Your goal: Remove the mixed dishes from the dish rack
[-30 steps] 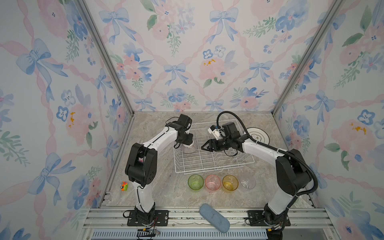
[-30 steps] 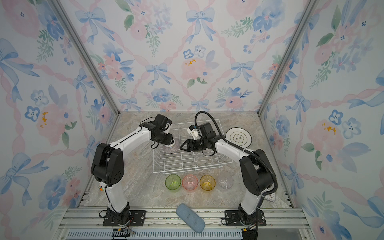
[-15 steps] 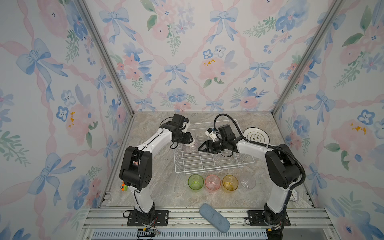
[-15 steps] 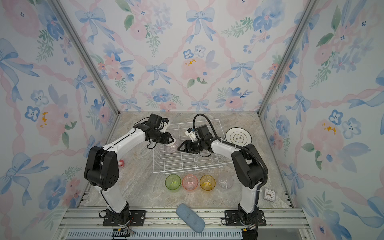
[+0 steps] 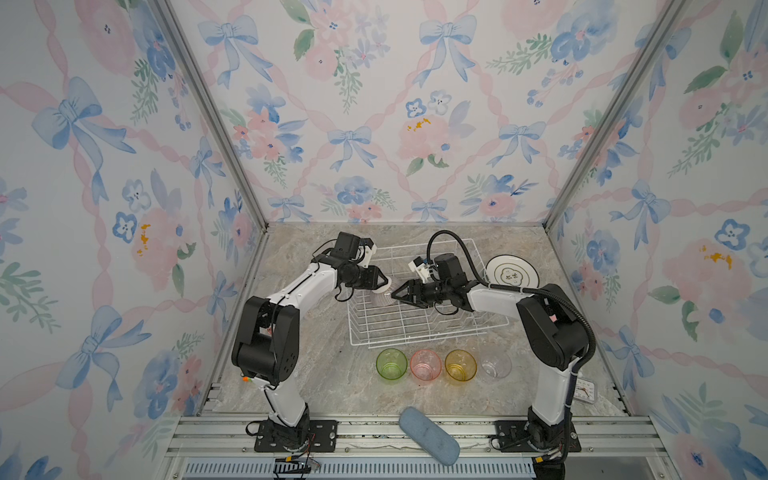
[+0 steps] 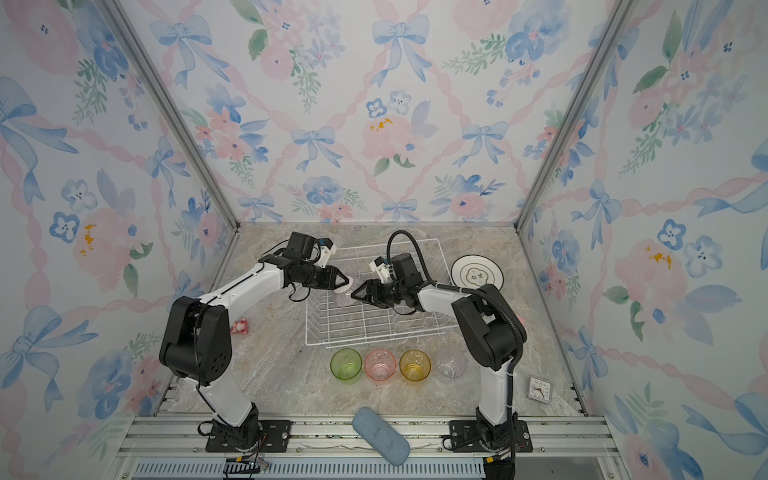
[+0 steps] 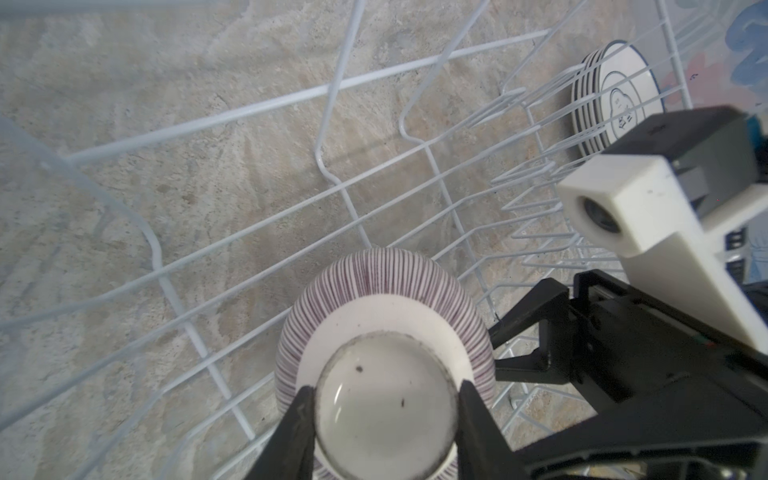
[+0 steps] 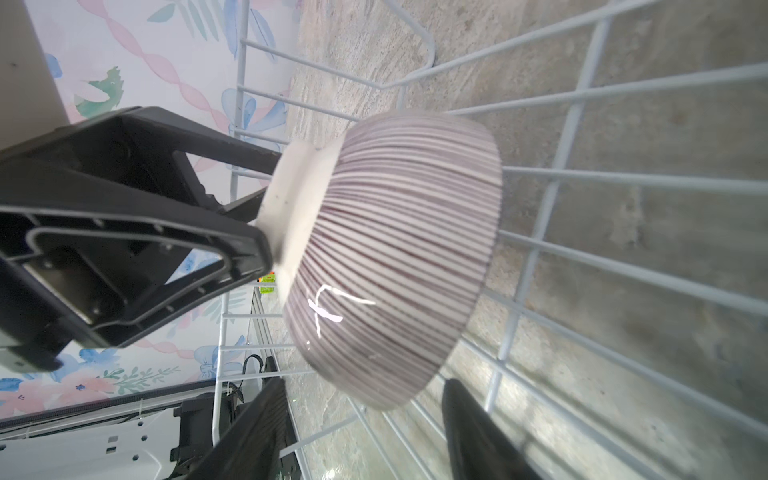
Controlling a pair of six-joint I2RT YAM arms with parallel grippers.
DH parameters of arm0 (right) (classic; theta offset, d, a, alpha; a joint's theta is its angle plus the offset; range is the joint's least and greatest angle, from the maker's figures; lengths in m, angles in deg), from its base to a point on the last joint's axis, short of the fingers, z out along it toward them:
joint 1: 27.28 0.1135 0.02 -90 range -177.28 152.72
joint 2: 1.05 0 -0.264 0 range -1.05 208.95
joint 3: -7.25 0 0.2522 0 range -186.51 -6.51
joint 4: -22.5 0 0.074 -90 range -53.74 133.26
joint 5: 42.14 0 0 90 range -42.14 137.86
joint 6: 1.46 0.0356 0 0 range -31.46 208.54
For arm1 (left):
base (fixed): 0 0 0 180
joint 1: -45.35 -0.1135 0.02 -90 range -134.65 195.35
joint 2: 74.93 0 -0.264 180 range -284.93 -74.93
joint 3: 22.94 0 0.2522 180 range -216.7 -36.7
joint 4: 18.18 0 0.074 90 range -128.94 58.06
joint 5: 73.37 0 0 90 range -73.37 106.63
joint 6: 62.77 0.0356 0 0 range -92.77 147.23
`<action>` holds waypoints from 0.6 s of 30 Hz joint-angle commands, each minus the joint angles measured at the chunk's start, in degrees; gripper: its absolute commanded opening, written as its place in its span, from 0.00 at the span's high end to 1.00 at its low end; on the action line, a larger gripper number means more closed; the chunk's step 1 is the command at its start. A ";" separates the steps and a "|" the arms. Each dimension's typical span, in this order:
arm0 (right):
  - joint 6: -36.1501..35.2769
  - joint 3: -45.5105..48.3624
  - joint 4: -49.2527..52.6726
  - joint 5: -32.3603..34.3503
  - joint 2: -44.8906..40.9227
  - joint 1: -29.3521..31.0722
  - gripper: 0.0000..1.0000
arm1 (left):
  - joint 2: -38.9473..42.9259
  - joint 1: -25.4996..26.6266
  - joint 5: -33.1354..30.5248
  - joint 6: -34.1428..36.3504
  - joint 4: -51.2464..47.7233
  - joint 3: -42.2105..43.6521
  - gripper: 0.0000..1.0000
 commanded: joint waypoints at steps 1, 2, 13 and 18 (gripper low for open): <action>5.40 1.85 -9.79 -1.01 1.28 0.57 0.40 | 2.70 -0.49 4.13 -1.42 4.53 0.91 0.66; 6.22 2.22 -11.63 -1.01 1.45 0.66 0.40 | 2.82 -0.59 4.43 -1.58 4.81 1.21 0.66; 14.87 3.60 -26.93 -1.01 3.68 0.84 0.47 | 3.70 -1.22 5.80 -2.31 6.69 3.12 0.66; 21.09 3.75 -36.56 -3.03 6.39 0.84 0.57 | 3.55 -1.37 6.29 -2.23 6.79 3.77 0.66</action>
